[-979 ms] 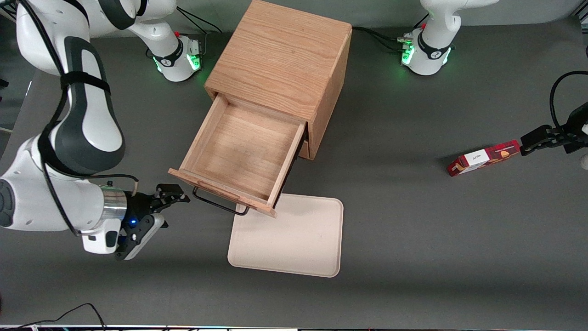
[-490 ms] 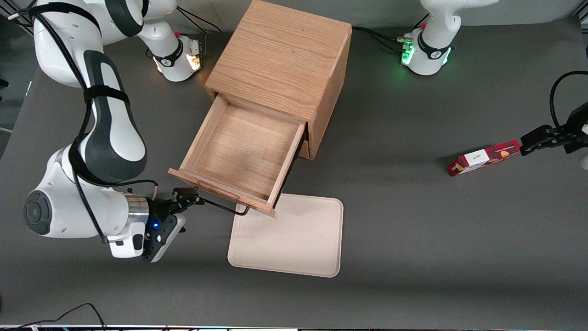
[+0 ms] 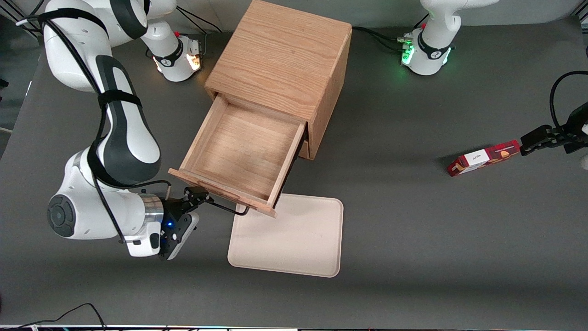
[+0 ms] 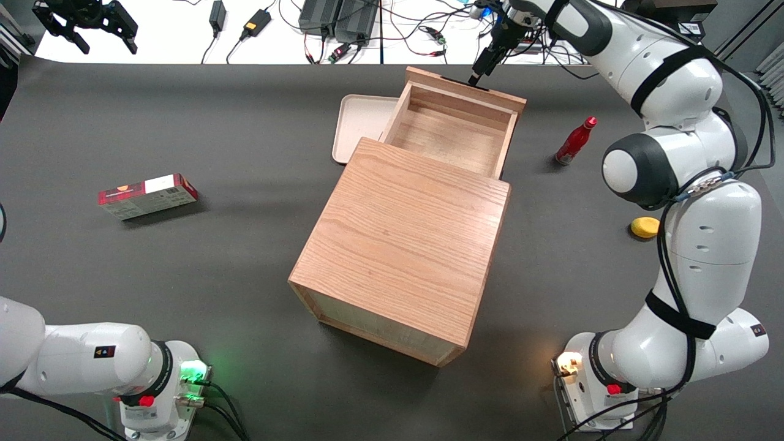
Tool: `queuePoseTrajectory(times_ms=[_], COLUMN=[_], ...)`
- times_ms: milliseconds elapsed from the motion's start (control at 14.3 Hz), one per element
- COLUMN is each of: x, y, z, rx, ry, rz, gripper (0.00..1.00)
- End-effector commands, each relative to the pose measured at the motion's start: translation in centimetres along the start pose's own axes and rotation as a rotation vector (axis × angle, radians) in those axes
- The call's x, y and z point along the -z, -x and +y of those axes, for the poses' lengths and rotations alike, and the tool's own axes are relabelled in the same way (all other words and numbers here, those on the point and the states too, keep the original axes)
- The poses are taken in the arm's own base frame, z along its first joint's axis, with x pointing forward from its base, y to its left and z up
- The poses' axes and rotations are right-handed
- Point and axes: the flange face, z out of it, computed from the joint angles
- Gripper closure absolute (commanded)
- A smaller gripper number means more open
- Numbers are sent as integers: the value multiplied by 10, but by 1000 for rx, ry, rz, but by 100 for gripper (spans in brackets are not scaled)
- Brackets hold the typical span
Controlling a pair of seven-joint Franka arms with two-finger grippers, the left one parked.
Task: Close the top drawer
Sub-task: 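Position the right gripper against the drawer front beside the black handle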
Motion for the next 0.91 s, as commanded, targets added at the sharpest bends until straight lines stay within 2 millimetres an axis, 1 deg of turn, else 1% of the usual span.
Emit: queuePoseTrajectory(times_ms=[0, 420, 559, 839], x=[-4, -19, -30, -41], y=[-8, -8, -7, -9], z=[-8, -3, -2, 2], rx=[34, 41, 42, 43], ry=[18, 52, 64, 81], rz=[-17, -65, -81, -75], gripper=[0, 0, 0, 0])
